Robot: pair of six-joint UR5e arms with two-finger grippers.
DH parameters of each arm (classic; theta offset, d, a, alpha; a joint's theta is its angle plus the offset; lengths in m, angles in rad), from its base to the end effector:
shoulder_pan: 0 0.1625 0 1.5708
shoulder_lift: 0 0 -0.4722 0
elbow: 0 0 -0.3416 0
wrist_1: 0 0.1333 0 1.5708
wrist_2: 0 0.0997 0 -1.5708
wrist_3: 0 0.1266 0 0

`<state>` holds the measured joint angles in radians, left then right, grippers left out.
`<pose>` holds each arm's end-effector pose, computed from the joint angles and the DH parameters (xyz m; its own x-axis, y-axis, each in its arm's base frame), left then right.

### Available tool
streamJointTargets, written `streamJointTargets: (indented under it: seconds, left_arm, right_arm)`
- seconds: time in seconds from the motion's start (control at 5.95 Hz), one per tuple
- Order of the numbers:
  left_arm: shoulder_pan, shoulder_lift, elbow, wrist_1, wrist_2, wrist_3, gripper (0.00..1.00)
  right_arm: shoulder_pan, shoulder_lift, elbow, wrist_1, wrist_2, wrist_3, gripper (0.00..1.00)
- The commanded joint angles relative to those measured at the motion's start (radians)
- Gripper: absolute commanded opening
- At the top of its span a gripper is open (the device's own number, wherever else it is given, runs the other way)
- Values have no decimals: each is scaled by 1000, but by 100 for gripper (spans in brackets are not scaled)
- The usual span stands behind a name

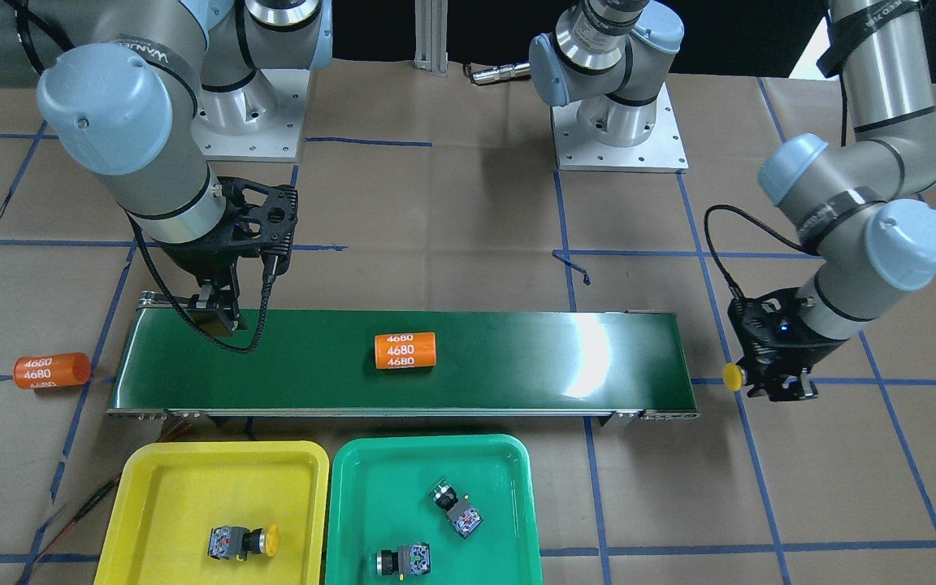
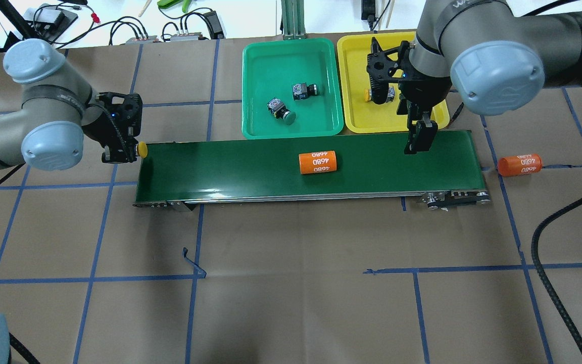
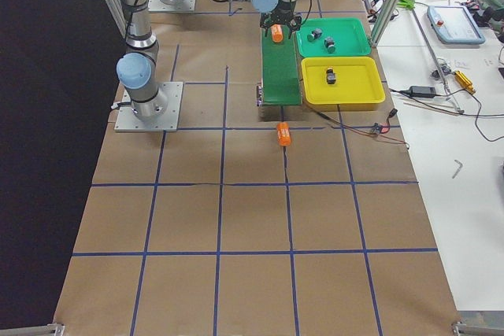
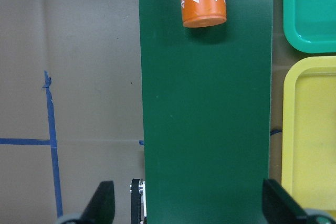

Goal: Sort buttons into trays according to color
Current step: 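Place the yellow-capped button on the belt with the left gripper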

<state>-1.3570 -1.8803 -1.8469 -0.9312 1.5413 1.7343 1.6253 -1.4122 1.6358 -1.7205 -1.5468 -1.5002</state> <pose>-0.0204 -0.5518 0.3025 -0.0500 0.9971 -0.0580 0.9986 0.0489 -0.0203 0.1633 -0.4896 0.4194 -0.0162 -0.9970 -0.0753 -0.9997 0.0177 -0.0187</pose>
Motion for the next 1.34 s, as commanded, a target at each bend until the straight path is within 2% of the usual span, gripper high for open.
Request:
streamJointTargets:
  seconds: [0.0, 0.17, 0.34, 0.5, 0.67, 0.84, 1.01, 1.18]
  left_arm:
    - [-141, -2, -27, 8, -1, -120, 16]
    - [-161, 21, -46, 3, 8, -118, 16]
    - [-163, 33, -55, -3, 8, -118, 47]
    - [-162, 32, -57, -3, 4, -125, 98]
    - [-165, 49, -52, -15, 6, -156, 98]
    - [-165, 99, -31, -109, 5, -253, 98]
    - [-165, 186, -2, -249, 5, -424, 98]
    - [-160, 219, 96, -432, 7, -582, 98]
  right_arm:
    - [1, -34, -1, 68, 1, 3, 100]
    - [1, -36, -2, 68, 7, 5, 100]
    - [4, -37, -20, 62, 16, 8, 100]
    - [7, -28, -51, 67, 20, 11, 100]
    - [10, -25, -47, 70, 20, 21, 100]
    - [10, -24, -44, 70, 24, 21, 100]
    - [10, -16, -44, 62, 22, 26, 100]
    - [10, -16, -39, 58, 22, 28, 100]
